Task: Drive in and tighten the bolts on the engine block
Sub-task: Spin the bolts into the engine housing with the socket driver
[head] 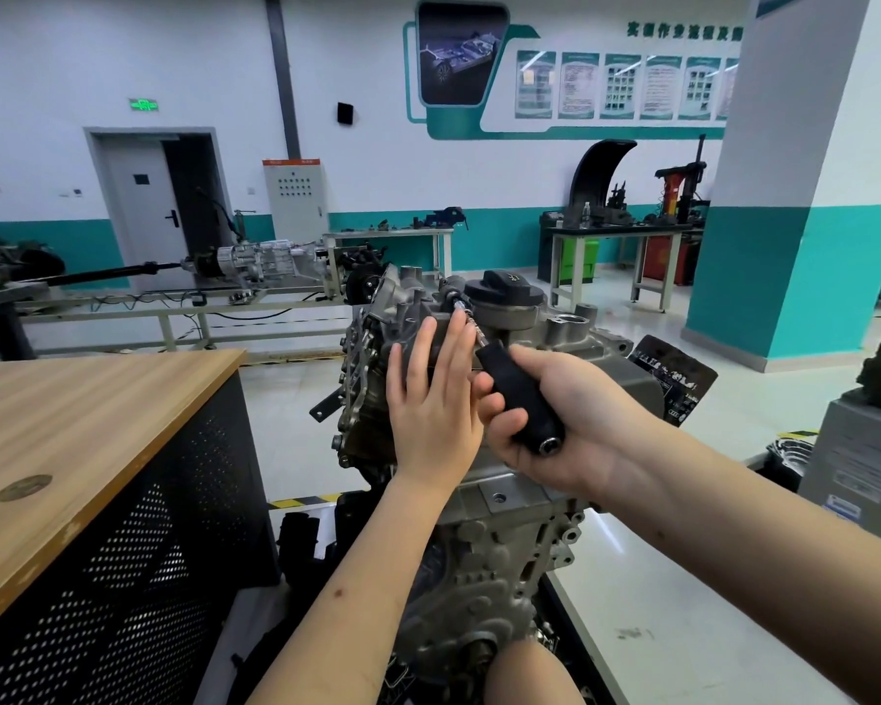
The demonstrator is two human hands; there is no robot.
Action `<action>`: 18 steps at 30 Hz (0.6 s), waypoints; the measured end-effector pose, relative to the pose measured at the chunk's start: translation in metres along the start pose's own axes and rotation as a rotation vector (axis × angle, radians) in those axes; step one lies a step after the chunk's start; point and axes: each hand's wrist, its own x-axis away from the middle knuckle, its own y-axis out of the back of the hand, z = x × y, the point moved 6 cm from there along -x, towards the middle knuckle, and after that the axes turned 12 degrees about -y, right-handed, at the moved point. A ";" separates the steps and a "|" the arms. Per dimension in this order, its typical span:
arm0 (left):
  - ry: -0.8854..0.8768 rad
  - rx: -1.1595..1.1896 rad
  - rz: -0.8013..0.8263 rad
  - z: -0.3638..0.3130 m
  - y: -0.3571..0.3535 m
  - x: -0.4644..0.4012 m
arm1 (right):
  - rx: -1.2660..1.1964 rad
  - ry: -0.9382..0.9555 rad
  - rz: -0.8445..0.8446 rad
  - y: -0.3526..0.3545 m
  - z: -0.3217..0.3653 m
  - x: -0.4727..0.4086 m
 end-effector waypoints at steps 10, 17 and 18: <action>0.083 0.111 -0.008 0.000 0.010 -0.006 | 0.002 -0.011 0.042 -0.006 -0.005 0.000; 0.678 0.808 -0.115 -0.005 0.052 0.016 | -0.123 -0.039 0.139 -0.014 0.003 0.000; 0.898 1.031 -0.155 -0.008 0.052 0.022 | -0.137 -0.045 0.152 -0.014 0.002 0.000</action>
